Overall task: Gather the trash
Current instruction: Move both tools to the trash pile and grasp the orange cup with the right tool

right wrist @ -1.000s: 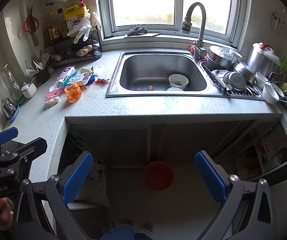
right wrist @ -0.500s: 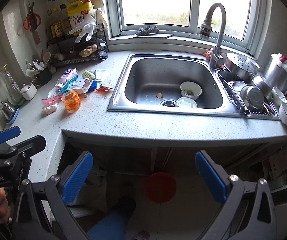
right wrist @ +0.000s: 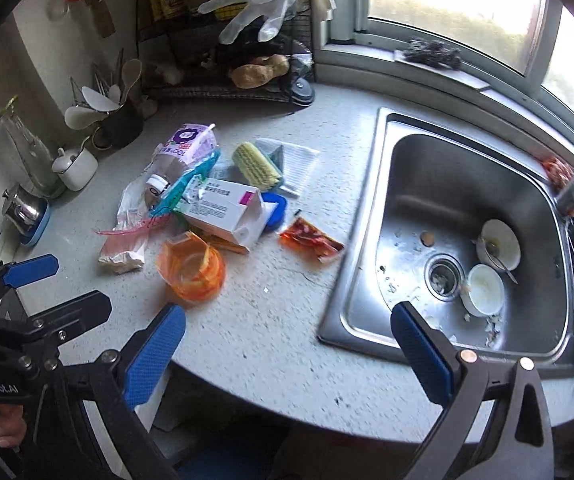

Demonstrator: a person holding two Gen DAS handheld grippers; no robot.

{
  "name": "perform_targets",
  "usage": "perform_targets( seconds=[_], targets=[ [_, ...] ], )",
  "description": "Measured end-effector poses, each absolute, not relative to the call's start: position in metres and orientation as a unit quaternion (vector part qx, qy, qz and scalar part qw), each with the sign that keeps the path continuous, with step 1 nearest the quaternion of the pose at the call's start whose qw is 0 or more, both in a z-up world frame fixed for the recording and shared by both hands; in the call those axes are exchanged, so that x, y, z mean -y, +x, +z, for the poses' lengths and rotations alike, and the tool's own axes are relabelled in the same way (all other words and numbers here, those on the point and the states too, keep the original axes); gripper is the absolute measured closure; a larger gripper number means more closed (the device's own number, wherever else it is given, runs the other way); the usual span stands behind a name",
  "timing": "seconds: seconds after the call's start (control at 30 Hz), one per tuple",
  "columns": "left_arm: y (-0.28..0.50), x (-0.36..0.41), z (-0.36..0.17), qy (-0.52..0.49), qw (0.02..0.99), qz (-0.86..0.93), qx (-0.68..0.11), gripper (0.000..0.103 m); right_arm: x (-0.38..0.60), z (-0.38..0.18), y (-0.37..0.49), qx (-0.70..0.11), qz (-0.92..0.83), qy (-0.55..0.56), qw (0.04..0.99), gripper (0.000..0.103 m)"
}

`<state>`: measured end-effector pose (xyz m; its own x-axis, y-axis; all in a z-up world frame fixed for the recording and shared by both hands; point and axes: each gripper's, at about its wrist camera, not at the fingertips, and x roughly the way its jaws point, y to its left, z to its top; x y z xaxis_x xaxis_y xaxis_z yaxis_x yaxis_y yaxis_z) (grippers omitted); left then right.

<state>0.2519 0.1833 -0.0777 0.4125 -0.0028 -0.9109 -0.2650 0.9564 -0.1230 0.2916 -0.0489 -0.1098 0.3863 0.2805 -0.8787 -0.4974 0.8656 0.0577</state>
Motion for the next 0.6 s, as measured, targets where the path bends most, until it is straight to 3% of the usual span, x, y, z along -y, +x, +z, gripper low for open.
perform_targets(
  seconds=[0.23, 0.6],
  targets=[
    [0.243, -0.241, -0.115, -0.168, 0.791, 0.125, -0.575, 0.0, -0.009, -0.153, 0.312, -0.55, 0.277, -0.129, 0.777, 0.0],
    [0.227, -0.259, -0.163, -0.181, 0.758, 0.15, -0.609, 0.0, -0.052, -0.204, 0.312, -0.578, 0.3, -0.177, 0.738, 0.0]
  ],
)
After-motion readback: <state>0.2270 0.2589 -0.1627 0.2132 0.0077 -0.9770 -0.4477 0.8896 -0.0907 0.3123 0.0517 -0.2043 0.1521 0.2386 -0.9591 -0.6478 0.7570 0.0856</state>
